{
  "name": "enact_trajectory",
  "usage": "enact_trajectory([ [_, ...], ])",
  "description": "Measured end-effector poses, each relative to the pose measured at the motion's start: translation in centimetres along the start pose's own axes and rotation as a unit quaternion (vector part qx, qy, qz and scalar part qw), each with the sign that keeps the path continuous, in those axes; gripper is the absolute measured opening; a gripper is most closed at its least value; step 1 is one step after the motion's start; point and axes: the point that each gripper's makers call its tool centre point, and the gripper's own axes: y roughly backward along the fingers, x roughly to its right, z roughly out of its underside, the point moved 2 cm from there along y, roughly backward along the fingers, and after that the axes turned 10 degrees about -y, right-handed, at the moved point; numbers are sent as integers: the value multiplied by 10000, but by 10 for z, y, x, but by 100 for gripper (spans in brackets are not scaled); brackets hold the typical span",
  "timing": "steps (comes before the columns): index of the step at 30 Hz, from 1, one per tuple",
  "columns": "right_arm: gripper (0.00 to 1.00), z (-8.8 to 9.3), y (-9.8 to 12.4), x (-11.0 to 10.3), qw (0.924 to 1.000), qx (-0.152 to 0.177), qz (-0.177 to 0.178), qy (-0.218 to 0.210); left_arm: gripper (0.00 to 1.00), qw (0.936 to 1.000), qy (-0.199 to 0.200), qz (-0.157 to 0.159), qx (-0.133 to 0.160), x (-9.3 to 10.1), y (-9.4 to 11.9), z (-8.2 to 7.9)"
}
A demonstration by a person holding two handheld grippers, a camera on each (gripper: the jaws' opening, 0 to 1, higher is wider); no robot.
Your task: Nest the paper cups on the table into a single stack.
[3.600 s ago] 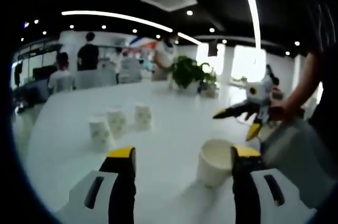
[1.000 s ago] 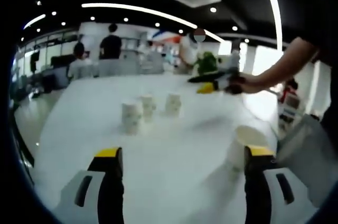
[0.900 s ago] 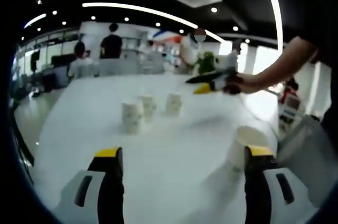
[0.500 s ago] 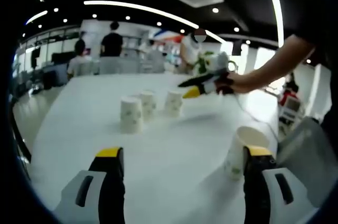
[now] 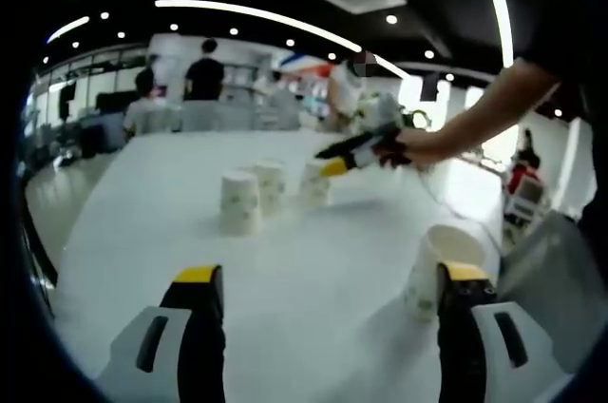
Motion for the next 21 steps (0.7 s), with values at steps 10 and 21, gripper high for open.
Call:
enact_trajectory([
  [10, 36, 9, -3, 2, 9994, -251, -78, 247, 89, 9999, 56, 34, -107, 5, -1, 6],
  [21, 35, 11, 5, -2, 9995, -270, -124, 137, 89, 10000, 15, -26, -90, -1, 2, 2],
])
